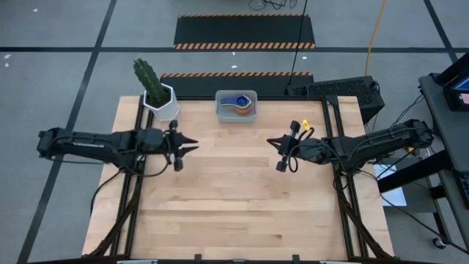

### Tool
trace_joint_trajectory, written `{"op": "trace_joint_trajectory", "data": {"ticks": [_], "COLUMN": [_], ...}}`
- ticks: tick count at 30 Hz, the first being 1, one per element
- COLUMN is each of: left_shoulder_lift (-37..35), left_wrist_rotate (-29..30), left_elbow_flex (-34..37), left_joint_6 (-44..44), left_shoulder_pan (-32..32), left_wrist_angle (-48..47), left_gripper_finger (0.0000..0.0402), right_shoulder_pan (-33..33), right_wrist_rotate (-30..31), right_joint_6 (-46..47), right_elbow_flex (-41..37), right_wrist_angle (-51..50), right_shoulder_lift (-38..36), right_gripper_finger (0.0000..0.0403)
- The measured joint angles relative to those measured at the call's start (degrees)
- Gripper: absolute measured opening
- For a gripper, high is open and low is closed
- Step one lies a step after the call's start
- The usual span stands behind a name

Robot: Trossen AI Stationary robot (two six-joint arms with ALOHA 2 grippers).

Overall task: Nest measuring cups in basket
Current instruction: Return to Home Position

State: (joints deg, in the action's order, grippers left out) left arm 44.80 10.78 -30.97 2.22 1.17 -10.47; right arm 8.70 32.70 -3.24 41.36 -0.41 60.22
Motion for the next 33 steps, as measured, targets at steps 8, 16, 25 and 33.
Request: {"op": "trace_joint_trajectory", "data": {"ticks": [8, 16, 25, 33], "left_shoulder_lift": [-9.4, -15.2, -16.1, -16.1], "left_wrist_rotate": [0.3, 2.7, 2.8, 2.8], "left_elbow_flex": [10.3, 15.7, 22.4, 25.3], "left_joint_6": [-0.8, -1.9, -6.5, -7.3], "left_shoulder_pan": [-2.2, -3.2, -3.5, -5.7], "left_wrist_angle": [7.3, 8.7, 14.1, 20.0], "left_gripper_finger": [0.0092, 0.0092, 0.0092, 0.0092], "right_shoulder_pan": [0.0, 0.0, 0.0, 0.8], "right_wrist_rotate": [-4.5, -4.5, -12.8, -18.0], "right_joint_6": [1.9, 1.7, 5.4, 8.3], "right_elbow_flex": [-0.2, -9.7, -18.1, -27.3], "right_wrist_angle": [-0.1, 10.6, 17.9, 30.3], "right_shoulder_lift": [0.2, 0.1, 0.1, -0.7], "right_gripper_finger": [0.0001, 0.0000, 0.0000, 0.0000]}}
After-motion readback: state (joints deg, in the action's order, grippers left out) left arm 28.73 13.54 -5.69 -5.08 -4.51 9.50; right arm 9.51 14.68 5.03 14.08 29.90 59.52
